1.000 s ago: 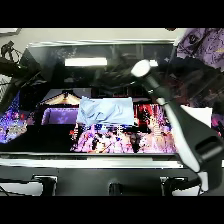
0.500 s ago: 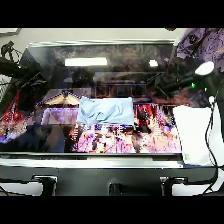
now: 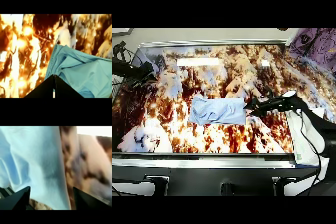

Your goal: Fold the clothes and pants, and hang the long-sleeved shirts on hangers.

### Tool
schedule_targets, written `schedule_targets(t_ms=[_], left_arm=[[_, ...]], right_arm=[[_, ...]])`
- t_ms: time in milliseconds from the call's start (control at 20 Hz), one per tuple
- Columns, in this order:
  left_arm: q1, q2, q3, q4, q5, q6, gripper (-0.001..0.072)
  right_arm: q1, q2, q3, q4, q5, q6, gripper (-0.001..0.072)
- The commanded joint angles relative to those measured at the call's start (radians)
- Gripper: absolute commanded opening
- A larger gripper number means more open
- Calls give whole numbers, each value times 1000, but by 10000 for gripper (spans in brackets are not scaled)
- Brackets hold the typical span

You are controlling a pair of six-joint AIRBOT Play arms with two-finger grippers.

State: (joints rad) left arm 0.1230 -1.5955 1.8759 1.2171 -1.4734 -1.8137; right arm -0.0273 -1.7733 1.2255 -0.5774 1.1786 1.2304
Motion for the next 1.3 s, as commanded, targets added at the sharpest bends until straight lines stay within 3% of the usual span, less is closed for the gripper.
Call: schedule_targets(t_ms=[0, 100, 150, 250, 300, 350, 450, 650, 900, 1250], left_arm=[[0, 0, 0, 0, 0, 10, 17], [0, 0, 0, 0, 0, 11, 17], [0, 0, 0, 0, 0, 11, 16], [0, 0, 0, 0, 0, 11, 16], [0, 0, 0, 0, 0, 11, 17], [0, 0, 0, 0, 0, 11, 17], [0, 0, 0, 0, 0, 11, 17], [0, 0, 0, -1, -1, 11, 17], [0, 0, 0, -1, -4, 11, 17], [0, 0, 0, -1, -4, 11, 17]], right_arm=[[53, -47, -12, 55, -86, -23, 543], [65, -48, -12, 62, -111, -21, 479], [71, -48, -12, 61, -120, -18, 414], [74, -48, -11, 74, -132, -19, 208], [74, -46, -7, 102, -126, -21, 68], [69, -38, 3, 143, -120, -34, 32], [52, -11, 67, 153, -114, 5, 31], [-62, 12, 292, 85, -95, 236, 31], [-216, 29, 506, 48, -53, 414, 31], [-375, 159, 565, -221, -63, 652, 29]])
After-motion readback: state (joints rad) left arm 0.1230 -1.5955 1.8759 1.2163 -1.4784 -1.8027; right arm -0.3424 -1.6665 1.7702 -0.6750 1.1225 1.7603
